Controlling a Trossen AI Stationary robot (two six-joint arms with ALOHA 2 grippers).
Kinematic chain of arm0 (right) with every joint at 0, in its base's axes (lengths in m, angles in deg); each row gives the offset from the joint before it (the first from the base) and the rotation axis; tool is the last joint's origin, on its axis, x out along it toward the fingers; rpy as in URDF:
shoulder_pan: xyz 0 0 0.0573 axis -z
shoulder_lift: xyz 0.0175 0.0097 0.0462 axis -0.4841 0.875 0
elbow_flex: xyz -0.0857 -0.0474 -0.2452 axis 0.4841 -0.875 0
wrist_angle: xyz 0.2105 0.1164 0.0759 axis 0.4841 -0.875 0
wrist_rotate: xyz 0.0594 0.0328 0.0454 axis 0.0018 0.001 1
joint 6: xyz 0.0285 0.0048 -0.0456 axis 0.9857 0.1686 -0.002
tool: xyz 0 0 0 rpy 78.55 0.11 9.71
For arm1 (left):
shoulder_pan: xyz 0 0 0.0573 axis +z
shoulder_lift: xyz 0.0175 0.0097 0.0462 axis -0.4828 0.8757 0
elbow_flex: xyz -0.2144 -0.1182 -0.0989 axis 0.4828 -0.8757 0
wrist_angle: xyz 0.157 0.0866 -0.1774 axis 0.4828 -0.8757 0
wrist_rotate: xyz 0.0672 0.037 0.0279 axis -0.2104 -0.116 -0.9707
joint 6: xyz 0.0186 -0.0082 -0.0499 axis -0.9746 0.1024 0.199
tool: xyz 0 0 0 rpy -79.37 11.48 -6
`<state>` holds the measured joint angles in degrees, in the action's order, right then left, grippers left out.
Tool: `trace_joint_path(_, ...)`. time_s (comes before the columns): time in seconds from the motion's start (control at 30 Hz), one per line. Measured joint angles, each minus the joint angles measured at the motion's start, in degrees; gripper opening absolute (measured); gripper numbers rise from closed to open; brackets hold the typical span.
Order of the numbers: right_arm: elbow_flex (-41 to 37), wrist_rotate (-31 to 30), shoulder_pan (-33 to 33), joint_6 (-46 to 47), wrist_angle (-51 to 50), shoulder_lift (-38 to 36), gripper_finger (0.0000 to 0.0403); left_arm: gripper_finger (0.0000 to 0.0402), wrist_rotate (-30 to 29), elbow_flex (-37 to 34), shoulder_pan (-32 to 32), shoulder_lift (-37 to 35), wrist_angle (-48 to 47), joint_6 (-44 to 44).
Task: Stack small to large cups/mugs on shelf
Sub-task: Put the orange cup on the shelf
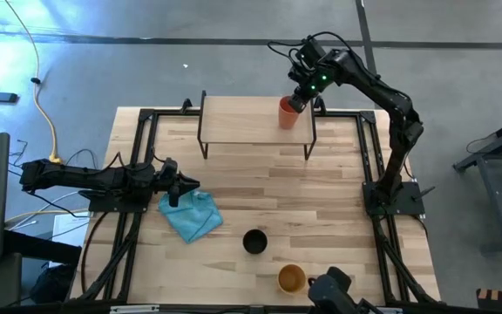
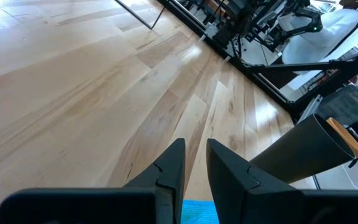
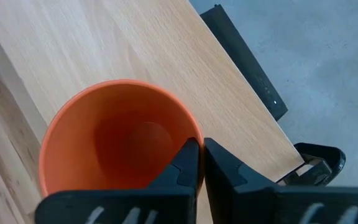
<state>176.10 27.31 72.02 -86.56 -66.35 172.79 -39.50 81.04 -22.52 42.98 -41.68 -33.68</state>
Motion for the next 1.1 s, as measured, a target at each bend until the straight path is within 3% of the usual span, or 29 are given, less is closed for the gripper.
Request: trace_joint_path(1.1, 0.00, -0.89, -0.27, -0.67, -0.46, -1.82, 0.0000, 0.0056, -0.44, 0.00, 0.00, 0.02, -0.50, -0.50)
